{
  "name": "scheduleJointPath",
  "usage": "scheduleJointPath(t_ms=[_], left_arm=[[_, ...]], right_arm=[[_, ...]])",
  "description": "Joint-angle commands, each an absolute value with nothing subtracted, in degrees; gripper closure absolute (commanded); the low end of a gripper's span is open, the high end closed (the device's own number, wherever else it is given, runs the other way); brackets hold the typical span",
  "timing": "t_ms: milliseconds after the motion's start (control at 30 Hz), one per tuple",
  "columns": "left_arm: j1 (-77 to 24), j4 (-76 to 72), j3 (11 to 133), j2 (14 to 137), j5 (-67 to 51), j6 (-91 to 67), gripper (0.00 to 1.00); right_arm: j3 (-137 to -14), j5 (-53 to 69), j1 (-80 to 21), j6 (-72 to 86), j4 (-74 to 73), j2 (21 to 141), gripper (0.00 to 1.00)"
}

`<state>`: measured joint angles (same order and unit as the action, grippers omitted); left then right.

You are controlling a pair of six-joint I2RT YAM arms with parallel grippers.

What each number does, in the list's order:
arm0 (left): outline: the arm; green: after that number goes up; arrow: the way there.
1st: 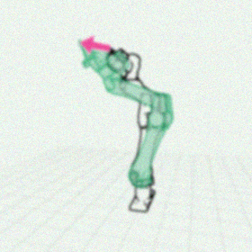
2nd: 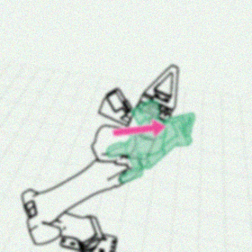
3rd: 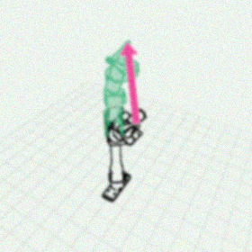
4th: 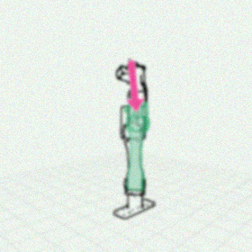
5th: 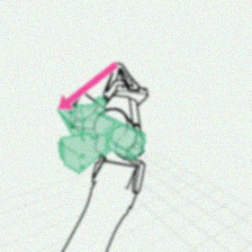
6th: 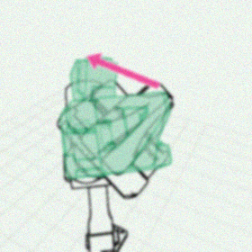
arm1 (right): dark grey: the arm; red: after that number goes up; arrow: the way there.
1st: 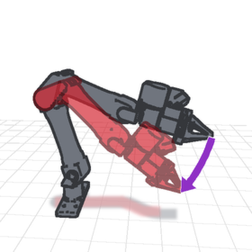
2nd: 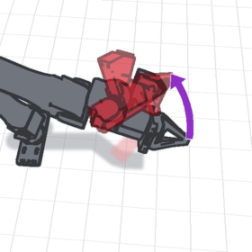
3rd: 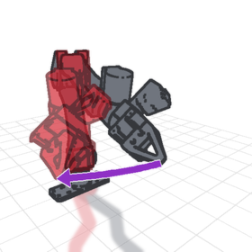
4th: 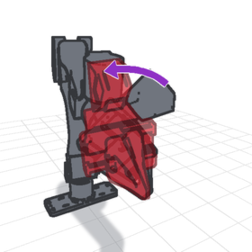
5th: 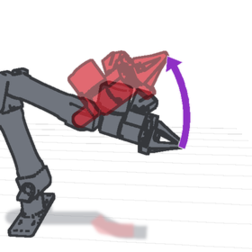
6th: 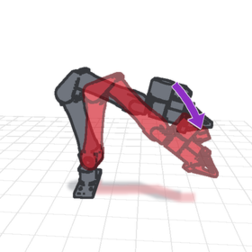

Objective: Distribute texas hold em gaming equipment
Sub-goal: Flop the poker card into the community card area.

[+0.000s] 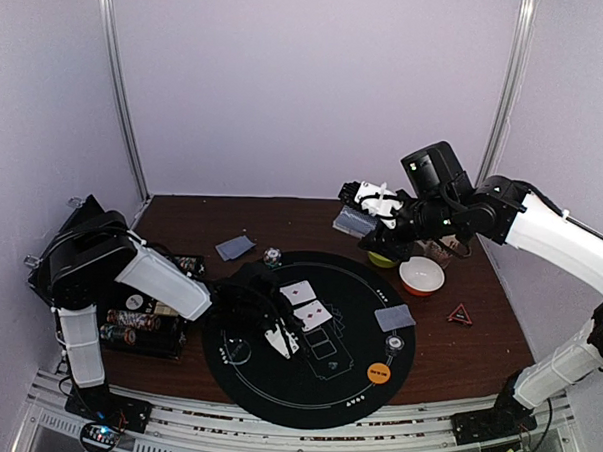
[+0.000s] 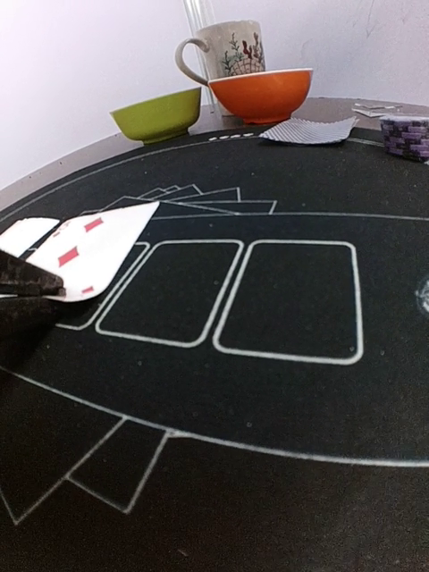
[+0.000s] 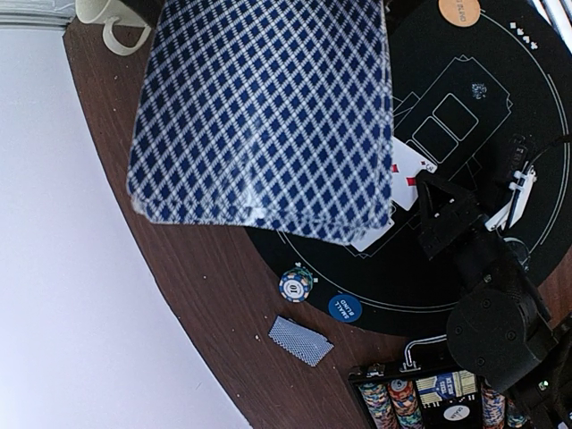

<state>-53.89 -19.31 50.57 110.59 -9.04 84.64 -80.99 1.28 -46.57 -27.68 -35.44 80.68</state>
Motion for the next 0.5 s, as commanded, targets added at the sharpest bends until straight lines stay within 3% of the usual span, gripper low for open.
scheduleJointPath(t_ms=[0, 467], left_arm=[[-53.1, -15.0, 51.1, 112.7, -5.6, 87.2, 0.93], [-53.3, -12.8, 48.6, 109.4, -0.5, 85.7, 0.86]], right_arm=[[-80.5, 1.1, -46.3, -27.2, -35.2, 79.2, 0.5], [-80.3, 1.1, -46.3, -27.1, -35.0, 79.2, 0.5]])
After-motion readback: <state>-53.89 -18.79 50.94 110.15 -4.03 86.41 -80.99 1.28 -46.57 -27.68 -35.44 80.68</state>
